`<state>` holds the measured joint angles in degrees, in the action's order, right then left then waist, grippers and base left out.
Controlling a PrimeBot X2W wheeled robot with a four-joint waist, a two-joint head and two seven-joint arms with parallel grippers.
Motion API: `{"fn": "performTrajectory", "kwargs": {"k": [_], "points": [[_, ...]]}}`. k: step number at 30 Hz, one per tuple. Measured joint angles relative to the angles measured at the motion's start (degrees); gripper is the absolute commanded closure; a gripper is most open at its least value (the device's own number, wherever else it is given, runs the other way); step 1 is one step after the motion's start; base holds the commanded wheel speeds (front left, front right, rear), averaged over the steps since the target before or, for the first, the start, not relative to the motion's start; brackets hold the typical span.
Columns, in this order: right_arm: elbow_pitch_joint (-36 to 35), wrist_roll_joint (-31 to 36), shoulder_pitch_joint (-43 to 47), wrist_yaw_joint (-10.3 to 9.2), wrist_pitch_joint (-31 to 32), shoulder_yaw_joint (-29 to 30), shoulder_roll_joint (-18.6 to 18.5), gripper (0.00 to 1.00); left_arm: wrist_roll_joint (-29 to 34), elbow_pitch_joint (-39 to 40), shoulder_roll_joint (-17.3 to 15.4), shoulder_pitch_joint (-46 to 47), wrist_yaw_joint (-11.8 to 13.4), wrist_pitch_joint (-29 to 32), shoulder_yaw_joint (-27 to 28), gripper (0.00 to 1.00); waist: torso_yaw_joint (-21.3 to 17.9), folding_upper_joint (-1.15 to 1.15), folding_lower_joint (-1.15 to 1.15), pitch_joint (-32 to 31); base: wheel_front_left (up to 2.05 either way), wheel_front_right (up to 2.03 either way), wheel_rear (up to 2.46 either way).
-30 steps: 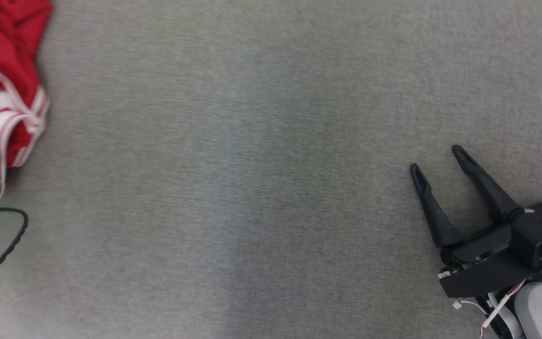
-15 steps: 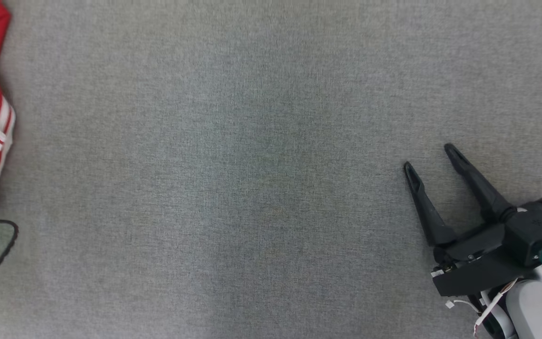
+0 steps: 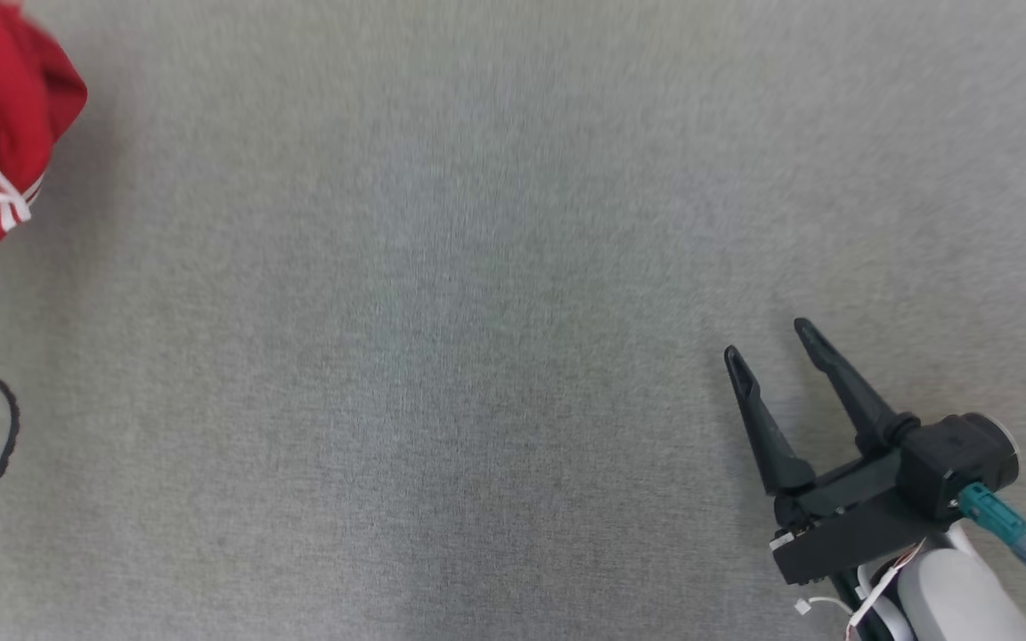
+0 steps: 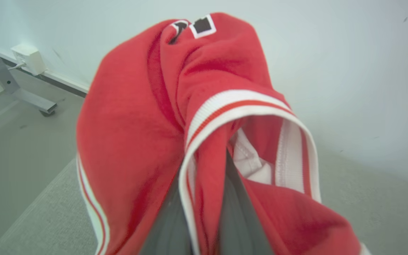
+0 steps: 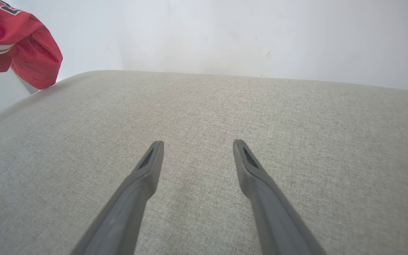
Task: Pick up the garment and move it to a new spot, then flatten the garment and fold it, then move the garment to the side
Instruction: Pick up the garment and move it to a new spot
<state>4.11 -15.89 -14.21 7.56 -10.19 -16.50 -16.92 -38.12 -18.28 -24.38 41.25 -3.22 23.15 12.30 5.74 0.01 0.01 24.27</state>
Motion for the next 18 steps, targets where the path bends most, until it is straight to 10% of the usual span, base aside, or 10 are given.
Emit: {"fn": "performTrajectory", "kwargs": {"k": [18], "points": [[6.21,-1.86,6.45,0.00,-3.52,2.08,3.53,0.00,0.59,17.26,8.87,-3.54,-2.91,-1.18,-14.07,1.00,-7.50,-0.01,-0.02,-17.75,0.00,0.00,0.00]]}}
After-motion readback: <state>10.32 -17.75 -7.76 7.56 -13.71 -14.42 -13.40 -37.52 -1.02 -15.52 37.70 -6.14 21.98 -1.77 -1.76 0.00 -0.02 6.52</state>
